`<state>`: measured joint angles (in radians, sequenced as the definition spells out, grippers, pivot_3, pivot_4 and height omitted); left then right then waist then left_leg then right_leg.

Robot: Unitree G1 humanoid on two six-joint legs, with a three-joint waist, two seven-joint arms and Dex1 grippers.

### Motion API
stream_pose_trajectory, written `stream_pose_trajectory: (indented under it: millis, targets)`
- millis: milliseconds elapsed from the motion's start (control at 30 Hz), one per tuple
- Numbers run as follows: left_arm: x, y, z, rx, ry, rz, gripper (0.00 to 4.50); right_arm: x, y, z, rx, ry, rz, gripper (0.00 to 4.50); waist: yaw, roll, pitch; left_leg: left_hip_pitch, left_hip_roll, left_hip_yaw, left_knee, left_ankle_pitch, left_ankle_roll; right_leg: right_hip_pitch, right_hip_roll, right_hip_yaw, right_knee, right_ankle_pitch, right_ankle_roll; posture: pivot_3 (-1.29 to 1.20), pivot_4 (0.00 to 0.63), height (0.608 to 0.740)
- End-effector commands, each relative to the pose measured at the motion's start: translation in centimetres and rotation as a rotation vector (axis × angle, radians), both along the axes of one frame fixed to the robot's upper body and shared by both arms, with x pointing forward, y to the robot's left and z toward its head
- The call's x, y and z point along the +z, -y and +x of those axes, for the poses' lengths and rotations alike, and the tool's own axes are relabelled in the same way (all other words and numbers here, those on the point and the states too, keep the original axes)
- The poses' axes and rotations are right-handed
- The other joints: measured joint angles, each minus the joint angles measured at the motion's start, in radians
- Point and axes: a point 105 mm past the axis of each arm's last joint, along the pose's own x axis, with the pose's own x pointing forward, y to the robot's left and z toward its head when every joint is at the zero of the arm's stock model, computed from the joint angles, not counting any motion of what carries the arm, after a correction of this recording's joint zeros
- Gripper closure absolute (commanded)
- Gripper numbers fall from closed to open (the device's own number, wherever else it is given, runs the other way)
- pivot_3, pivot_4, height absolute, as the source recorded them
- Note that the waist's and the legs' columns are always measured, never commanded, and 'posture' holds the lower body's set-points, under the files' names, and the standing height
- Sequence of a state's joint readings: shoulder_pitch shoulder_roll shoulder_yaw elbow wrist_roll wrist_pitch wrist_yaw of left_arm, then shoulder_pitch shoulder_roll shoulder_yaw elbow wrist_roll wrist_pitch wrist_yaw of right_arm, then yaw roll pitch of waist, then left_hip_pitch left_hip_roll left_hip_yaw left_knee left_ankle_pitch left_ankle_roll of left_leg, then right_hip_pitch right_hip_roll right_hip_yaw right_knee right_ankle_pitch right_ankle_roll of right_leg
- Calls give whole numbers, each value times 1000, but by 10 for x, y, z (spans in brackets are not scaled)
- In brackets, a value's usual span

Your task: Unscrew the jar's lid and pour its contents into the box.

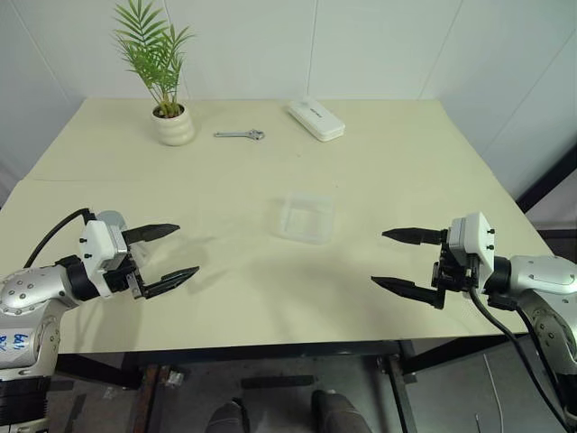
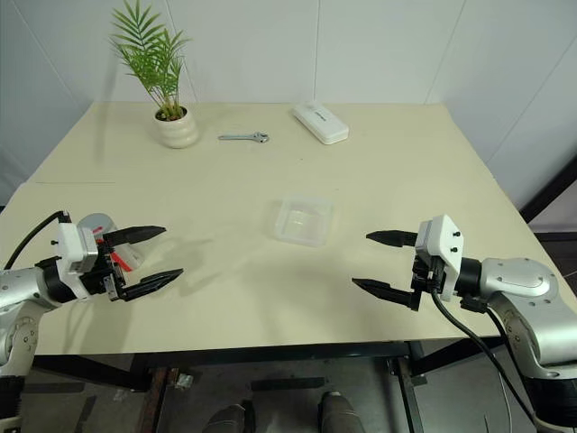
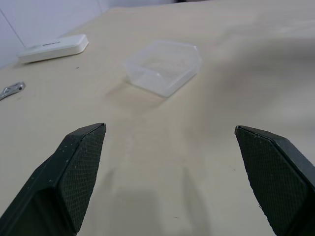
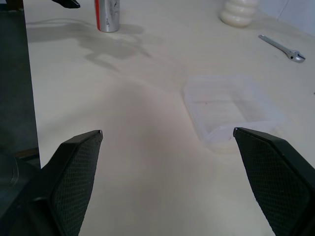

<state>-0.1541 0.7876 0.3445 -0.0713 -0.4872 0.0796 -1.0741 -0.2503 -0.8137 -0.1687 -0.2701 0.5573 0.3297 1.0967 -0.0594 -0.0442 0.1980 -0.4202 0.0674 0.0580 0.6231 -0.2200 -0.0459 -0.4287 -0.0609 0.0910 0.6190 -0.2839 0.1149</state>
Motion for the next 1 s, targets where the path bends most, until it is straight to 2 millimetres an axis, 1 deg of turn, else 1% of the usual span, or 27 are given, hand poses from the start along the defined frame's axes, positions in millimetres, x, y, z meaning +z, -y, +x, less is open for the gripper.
stream_pose_trajectory:
  millis: [33,100,167,233,333,467,600,700,767,833,900,1000]
  targets:
    - [7,3,-6,-11,38,17,16,9,-2,1,15,41,15,0,0,0,0,0,0,0,0,0,0,0,0,0,0,0,0,0,150,740]
    - [9,0,-7,7,44,8,16,9,-4,4,18,47,21,0,1,0,0,0,0,0,0,0,0,0,0,0,1,0,0,0,150,740]
    - [7,-2,-12,38,27,-20,16,8,-9,7,34,48,37,0,-3,0,0,0,0,0,1,0,0,0,0,0,1,0,0,0,150,740]
    - [4,-2,-19,97,33,-47,16,10,-19,8,76,64,41,0,-7,0,0,0,0,0,1,0,0,0,0,0,1,0,0,0,150,740]
    - [-2,-7,-29,237,63,-104,16,18,-33,19,76,96,122,0,-16,0,0,0,1,0,1,0,0,0,0,0,1,0,0,0,150,740]
    - [-7,-17,-38,378,76,-163,16,19,-46,22,99,117,144,0,-16,-1,0,0,1,-1,1,0,0,0,1,0,2,1,2,0,150,740]
    - [-28,-32,-58,676,98,-227,16,24,-64,27,160,119,207,0,-25,-1,0,1,-1,2,3,-1,1,1,-1,2,2,1,1,0,150,740]
    - [-32,-50,-64,881,107,-324,16,31,-75,25,206,122,226,0,-24,-1,0,1,0,2,5,-1,2,1,0,3,2,1,2,0,150,740]
    - [-37,-59,-65,996,91,-428,16,37,-77,26,212,121,249,0,-22,-1,0,1,0,0,5,0,1,1,0,2,3,1,1,0,150,740]
    - [-41,-54,-63,1021,91,-399,16,41,-79,27,217,124,265,0,-22,-2,-1,1,0,0,7,0,2,2,0,2,3,1,1,0,150,740]
    - [-41,-52,-59,1055,100,-411,16,44,-86,26,231,127,275,0,-23,-3,-1,1,0,0,7,0,2,2,0,2,2,1,1,0,150,740]
    - [-39,-47,-47,1115,120,-489,16,45,-101,23,256,124,300,0,-24,-3,-1,1,-1,1,7,0,2,2,0,2,1,1,1,0,150,740]
